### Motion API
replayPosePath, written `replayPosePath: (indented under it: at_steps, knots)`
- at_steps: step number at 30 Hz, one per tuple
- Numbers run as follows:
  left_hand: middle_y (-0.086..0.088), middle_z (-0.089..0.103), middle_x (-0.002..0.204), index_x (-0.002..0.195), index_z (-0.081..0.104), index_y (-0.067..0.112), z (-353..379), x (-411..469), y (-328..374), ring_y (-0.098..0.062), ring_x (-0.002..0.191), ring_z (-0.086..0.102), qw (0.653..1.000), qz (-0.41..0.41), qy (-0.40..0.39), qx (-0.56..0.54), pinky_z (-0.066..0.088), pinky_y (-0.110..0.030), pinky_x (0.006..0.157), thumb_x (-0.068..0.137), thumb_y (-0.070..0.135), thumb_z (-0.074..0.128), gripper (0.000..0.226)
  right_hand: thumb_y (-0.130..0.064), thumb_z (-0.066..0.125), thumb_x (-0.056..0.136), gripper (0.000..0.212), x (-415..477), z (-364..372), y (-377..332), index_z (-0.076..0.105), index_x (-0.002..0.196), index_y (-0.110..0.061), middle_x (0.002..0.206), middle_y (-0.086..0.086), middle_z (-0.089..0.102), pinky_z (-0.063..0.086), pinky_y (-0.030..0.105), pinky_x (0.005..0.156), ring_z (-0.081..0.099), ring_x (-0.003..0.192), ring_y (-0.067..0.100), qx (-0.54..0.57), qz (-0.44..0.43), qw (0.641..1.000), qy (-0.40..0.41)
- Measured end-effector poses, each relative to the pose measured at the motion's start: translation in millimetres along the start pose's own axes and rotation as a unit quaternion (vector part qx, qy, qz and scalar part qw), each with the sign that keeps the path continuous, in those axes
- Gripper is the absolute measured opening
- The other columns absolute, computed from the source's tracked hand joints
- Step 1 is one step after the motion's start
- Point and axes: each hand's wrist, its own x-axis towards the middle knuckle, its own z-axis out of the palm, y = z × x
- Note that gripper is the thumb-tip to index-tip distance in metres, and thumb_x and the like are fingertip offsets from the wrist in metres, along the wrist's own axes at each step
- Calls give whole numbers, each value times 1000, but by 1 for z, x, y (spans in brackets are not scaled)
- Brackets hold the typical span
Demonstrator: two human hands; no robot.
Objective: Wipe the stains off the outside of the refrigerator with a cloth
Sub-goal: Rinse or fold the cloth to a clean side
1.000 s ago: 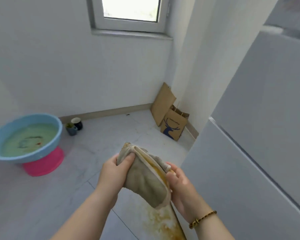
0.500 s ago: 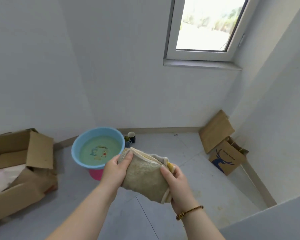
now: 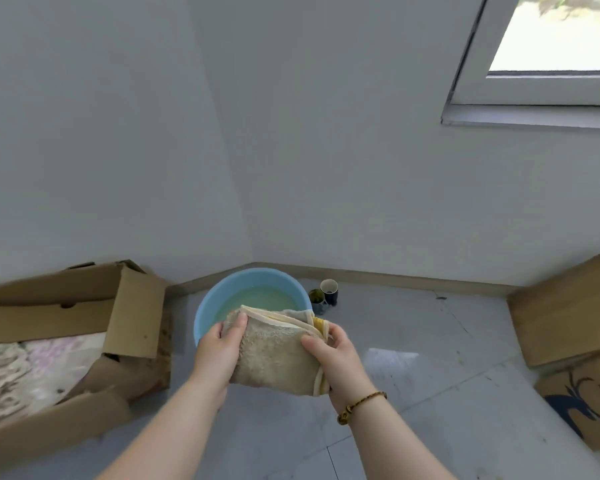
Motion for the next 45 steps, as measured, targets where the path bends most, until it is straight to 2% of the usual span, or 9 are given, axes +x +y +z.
replayPosePath:
  at_steps: [10,17,22,26,31,38,41,43,45]
  knots:
    - [-13,60,109,114,54,10,-14,168,-15,-30,99,57,996,-75,-10,42,48,-40,88,87,41,53,42,-12,58,87,15,153,60,6,52,88,-25,92,-5,59,47,20,73,53,83,5,-94,10,994,49]
    - [-9,55,96,96,53,11,-18,309,-107,-25,88,52,992,-67,5,103,42,-30,78,89,38,52,27,-13,60,86,14,296,76,116,51,81,-22,82,-8,57,42,10,62,52,73,2,-124,27,988,85]
    - [-1,57,74,73,57,14,-1,395,-213,-24,82,54,992,-53,12,113,40,-28,73,90,32,52,25,-16,62,84,14,399,60,218,51,76,-20,86,1,60,43,18,65,53,75,12,-144,53,983,98]
    - [-17,66,91,77,63,9,13,465,-284,-31,90,60,981,-16,0,193,46,-34,80,91,33,50,31,-17,61,84,18,457,53,271,43,86,-16,75,-8,50,35,6,48,46,64,2,-217,23,971,100]
    - [-18,63,110,101,62,2,21,525,-330,-33,105,56,961,22,-1,274,40,-30,83,91,39,48,41,-24,57,86,27,515,52,312,36,101,-17,89,-3,53,43,26,74,54,84,18,-368,-30,924,101]
    - [-13,60,118,110,57,7,25,536,-345,-30,111,54,940,18,5,341,39,-29,85,89,40,50,39,-21,48,91,18,525,48,330,32,99,-18,118,8,56,45,29,84,56,106,27,-520,-22,848,100]
    - [-14,58,120,115,53,5,27,539,-354,-31,111,53,938,14,-11,347,38,-28,83,91,31,48,35,-14,43,93,35,530,48,334,32,126,-10,123,10,51,46,30,83,56,108,27,-592,-2,801,89]
    - [-15,57,120,116,50,3,29,535,-353,-31,109,53,950,-2,-8,313,38,-28,81,92,26,48,34,-13,45,92,41,535,48,335,29,130,-7,105,7,55,47,29,77,56,100,25,-576,-6,812,90]
    - [-16,57,120,117,52,4,31,532,-350,-31,108,54,971,-17,-15,238,42,-30,86,90,24,51,33,-16,50,90,30,533,51,330,40,118,-9,90,2,55,47,29,78,55,93,24,-482,6,872,83]
